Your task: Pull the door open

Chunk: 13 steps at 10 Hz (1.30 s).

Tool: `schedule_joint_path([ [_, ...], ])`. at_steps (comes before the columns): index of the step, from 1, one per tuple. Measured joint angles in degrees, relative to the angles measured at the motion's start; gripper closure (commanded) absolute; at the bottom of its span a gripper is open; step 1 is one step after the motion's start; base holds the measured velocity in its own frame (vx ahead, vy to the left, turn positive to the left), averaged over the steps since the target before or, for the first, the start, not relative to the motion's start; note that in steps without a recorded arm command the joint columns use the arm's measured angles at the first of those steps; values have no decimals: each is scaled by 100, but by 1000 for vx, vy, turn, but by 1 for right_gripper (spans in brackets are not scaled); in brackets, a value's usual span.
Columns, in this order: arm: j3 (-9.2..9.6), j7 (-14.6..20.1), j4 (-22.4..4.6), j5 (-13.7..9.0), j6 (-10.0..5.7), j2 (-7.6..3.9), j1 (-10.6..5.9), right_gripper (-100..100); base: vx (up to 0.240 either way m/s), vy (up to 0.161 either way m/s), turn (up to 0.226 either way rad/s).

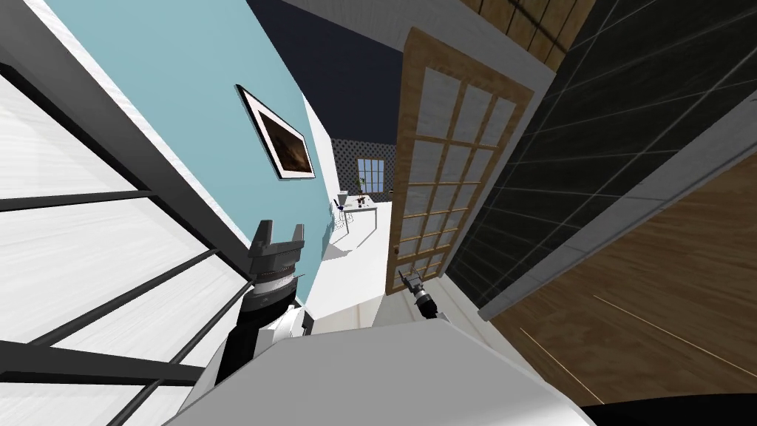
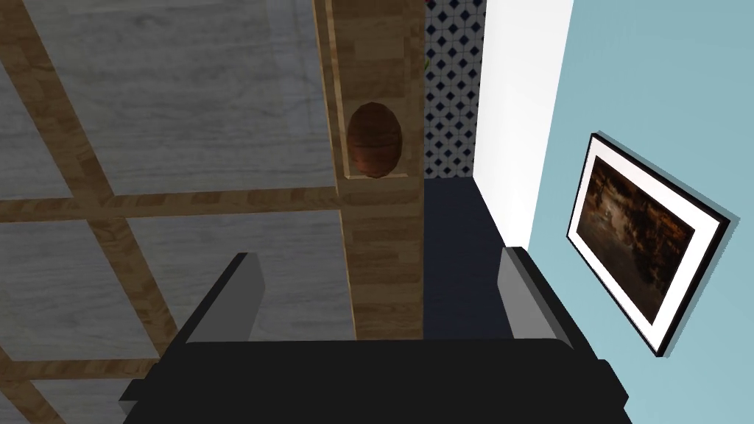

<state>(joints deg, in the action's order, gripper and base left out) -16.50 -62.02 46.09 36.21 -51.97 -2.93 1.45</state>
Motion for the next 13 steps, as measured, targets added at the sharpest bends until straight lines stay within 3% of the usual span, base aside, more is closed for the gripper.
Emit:
schedule_joint_path([
  [4,-213,136,-196,-184,-284,-356,138,-100,118,106,125],
  [5,-259,138,-325,-222,-359,-417,97,-100,139,40,133],
  [6,-347,135,-534,-294,-498,-549,67,-100,175,20,123],
  [9,-508,218,-723,-431,-701,-794,112,-100,198,37,103],
  [10,-540,296,-626,-460,-707,-852,205,-100,166,46,47],
  [12,-606,317,-743,-516,-807,-937,218,-100,75,20,20],
  [13,-610,313,-754,-519,-821,-940,213,100,-4,-2,-19],
])
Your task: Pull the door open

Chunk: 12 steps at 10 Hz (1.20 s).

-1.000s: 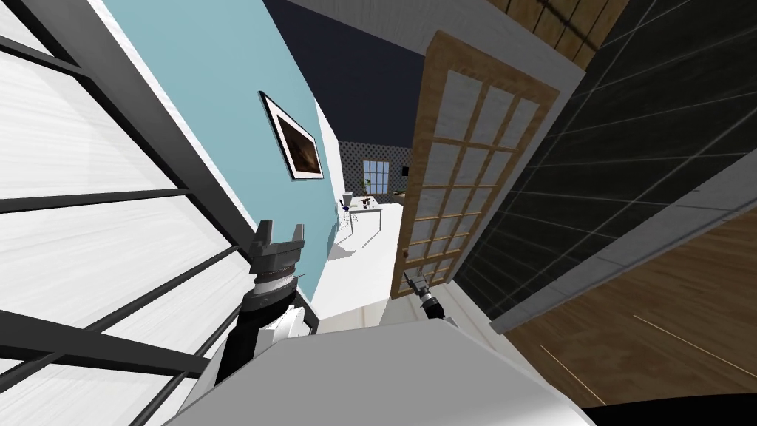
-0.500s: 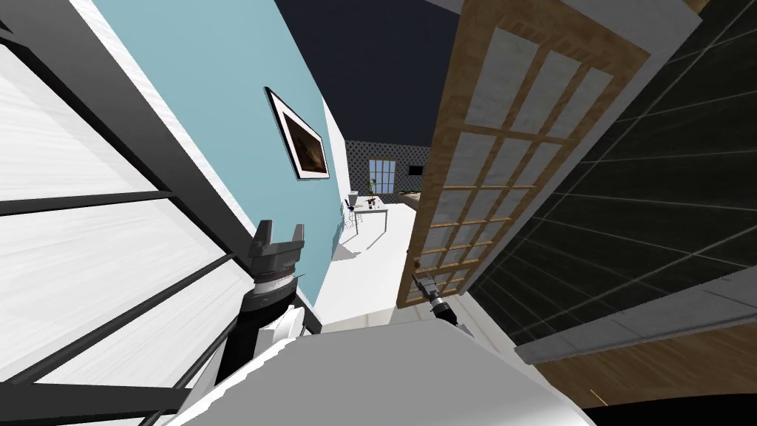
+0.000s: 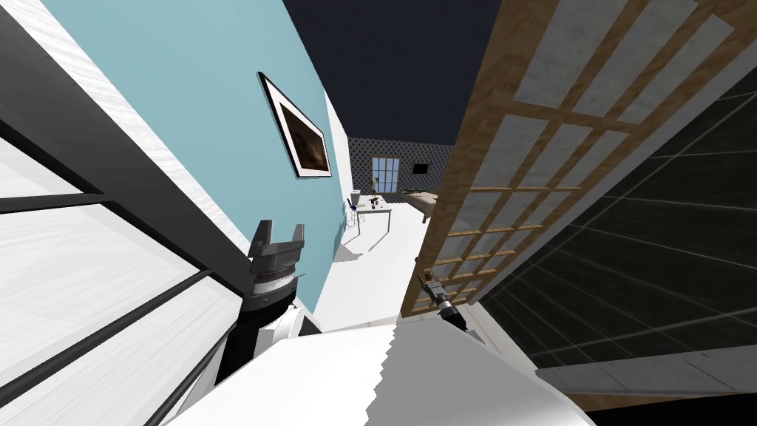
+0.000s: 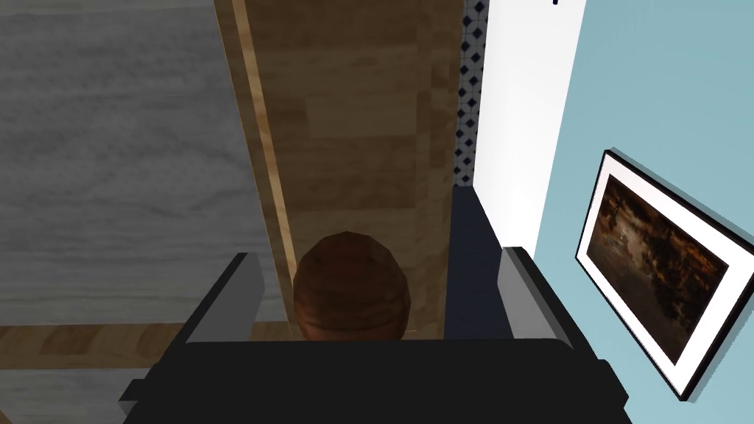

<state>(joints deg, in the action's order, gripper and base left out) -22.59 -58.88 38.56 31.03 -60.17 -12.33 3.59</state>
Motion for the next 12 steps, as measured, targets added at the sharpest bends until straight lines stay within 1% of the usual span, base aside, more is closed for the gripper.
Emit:
schedule_joint_path([
  [2,-17,3,11,-7,26,-17,6,100,-15,-13,4],
  [6,-7,3,8,0,28,-10,7,100,-10,-5,18],
  [12,70,583,-10,-236,78,-31,-22,100,-43,-20,57],
])
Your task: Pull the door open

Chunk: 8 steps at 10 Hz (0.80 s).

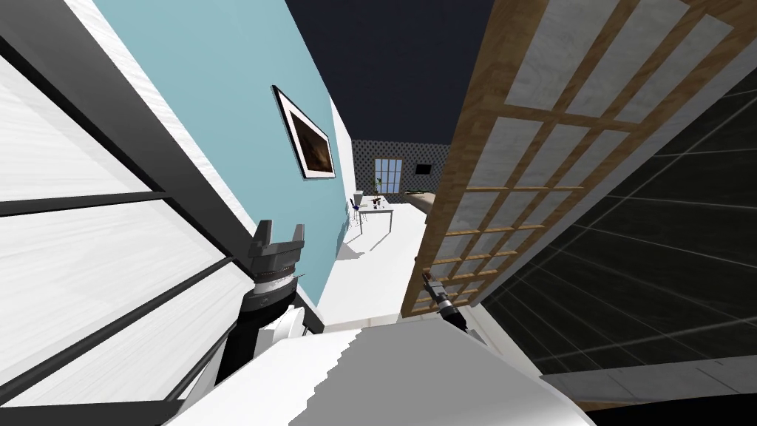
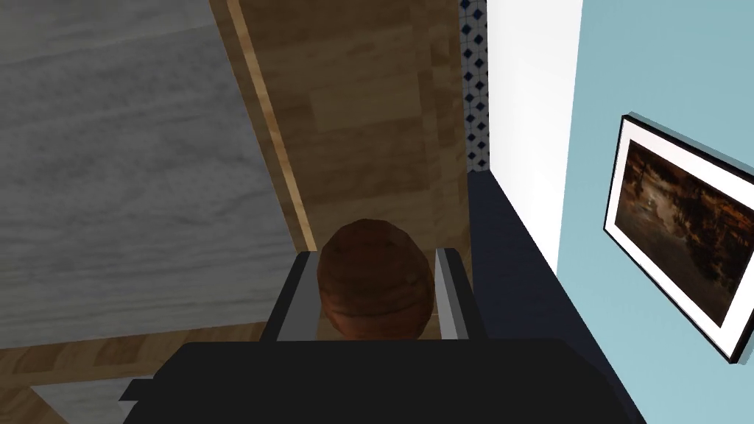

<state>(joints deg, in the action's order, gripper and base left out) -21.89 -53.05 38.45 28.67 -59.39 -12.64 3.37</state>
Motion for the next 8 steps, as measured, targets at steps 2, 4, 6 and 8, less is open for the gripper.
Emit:
schedule_joint_path([
  [2,31,226,-10,-90,12,-5,-10,100,-45,-21,69],
  [4,69,522,0,-204,42,-13,-18,100,-61,-25,78],
  [6,111,831,-3,-320,59,-18,-27,100,-60,-29,89],
  [8,156,1147,-21,-458,77,-28,-43,100,-48,-24,56],
])
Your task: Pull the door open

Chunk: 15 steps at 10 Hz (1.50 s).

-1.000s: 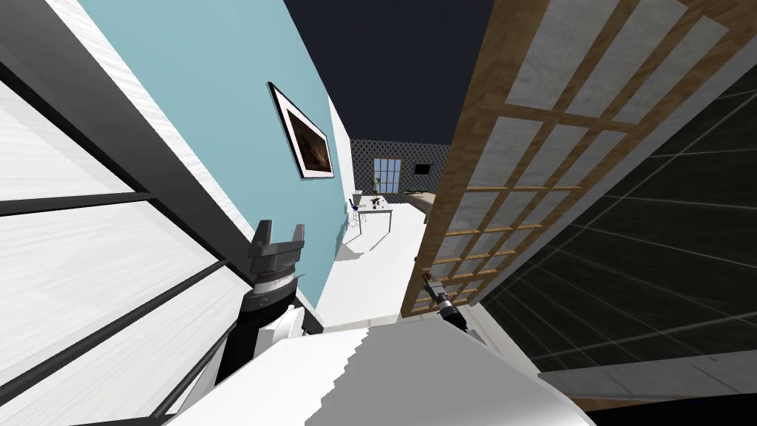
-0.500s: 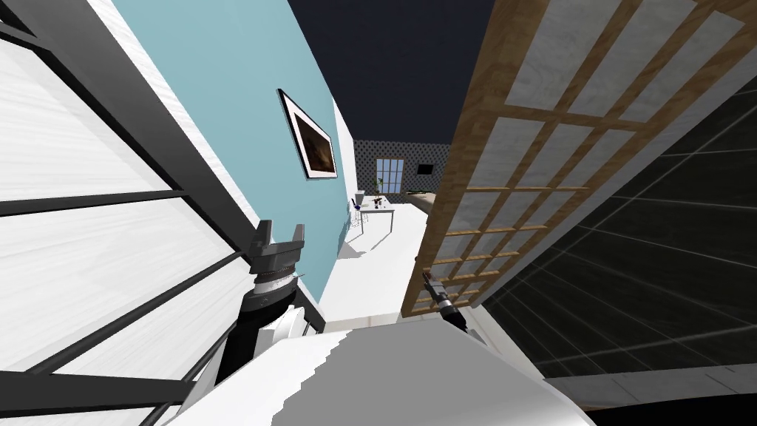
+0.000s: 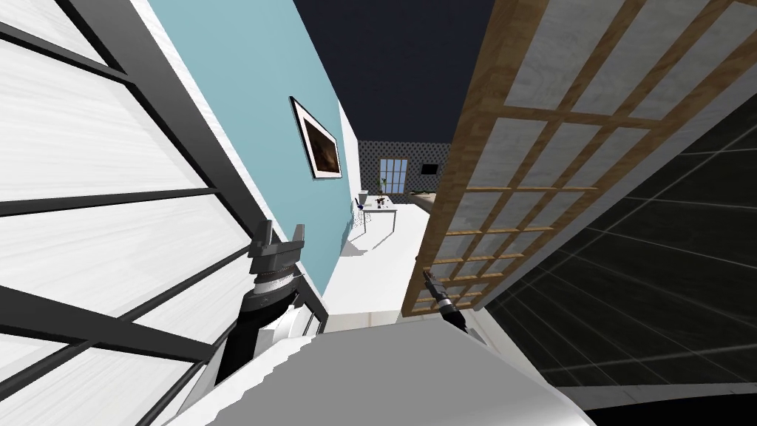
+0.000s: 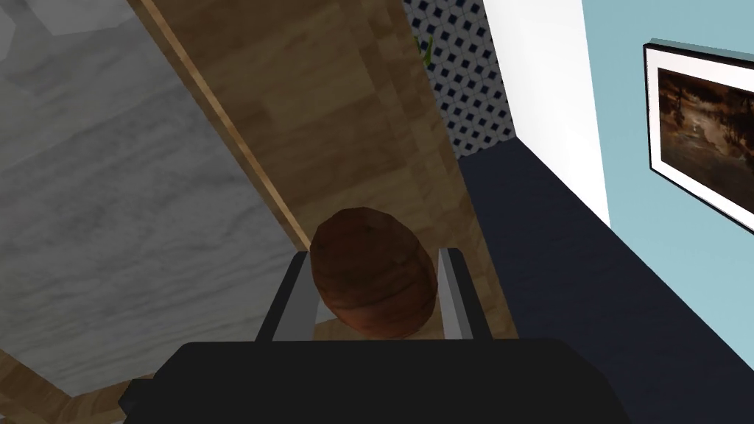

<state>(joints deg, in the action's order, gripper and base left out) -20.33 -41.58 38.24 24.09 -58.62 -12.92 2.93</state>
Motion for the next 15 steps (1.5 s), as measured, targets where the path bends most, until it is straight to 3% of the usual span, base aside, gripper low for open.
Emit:
schedule_joint_path([
  [15,268,2064,-23,-770,146,-36,-72,100,-40,-22,64],
])
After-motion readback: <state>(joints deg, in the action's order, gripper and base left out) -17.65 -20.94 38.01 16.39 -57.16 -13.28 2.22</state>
